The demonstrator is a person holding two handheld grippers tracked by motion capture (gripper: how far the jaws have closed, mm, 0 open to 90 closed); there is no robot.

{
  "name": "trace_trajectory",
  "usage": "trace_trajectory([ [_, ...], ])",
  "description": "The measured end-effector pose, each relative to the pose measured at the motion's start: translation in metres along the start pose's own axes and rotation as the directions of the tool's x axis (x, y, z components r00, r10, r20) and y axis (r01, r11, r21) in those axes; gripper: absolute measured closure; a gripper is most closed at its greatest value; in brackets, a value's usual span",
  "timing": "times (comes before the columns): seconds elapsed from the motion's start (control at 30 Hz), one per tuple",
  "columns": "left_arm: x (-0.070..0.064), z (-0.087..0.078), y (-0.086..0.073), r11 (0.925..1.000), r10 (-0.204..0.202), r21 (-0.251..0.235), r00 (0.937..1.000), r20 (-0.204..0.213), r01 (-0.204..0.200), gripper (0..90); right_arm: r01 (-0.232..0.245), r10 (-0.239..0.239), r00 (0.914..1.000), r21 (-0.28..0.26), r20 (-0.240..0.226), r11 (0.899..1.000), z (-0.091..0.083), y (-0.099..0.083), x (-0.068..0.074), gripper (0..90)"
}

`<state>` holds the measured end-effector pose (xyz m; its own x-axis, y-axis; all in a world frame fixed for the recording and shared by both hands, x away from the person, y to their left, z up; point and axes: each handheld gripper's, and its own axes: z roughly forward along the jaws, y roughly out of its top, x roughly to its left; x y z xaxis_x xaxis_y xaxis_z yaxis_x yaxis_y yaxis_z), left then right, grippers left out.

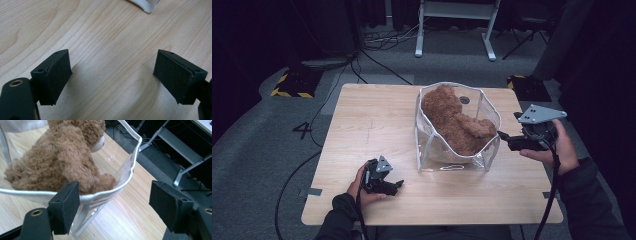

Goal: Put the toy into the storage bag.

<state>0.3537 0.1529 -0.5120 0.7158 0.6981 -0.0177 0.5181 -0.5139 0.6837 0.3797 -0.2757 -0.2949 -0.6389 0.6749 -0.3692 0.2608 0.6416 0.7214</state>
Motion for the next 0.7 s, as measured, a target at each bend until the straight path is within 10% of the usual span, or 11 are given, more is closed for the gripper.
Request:
trace_trajectory([
  [0.7,0.000,0.000,0.000,1.0000,0.001,-0.001,1.0000,0.000,-0.001,14.5,-0.023,0.023,0.9997,0.008,-0.002,1.000,-0.001,-0.029,-0.001,24.8],
])
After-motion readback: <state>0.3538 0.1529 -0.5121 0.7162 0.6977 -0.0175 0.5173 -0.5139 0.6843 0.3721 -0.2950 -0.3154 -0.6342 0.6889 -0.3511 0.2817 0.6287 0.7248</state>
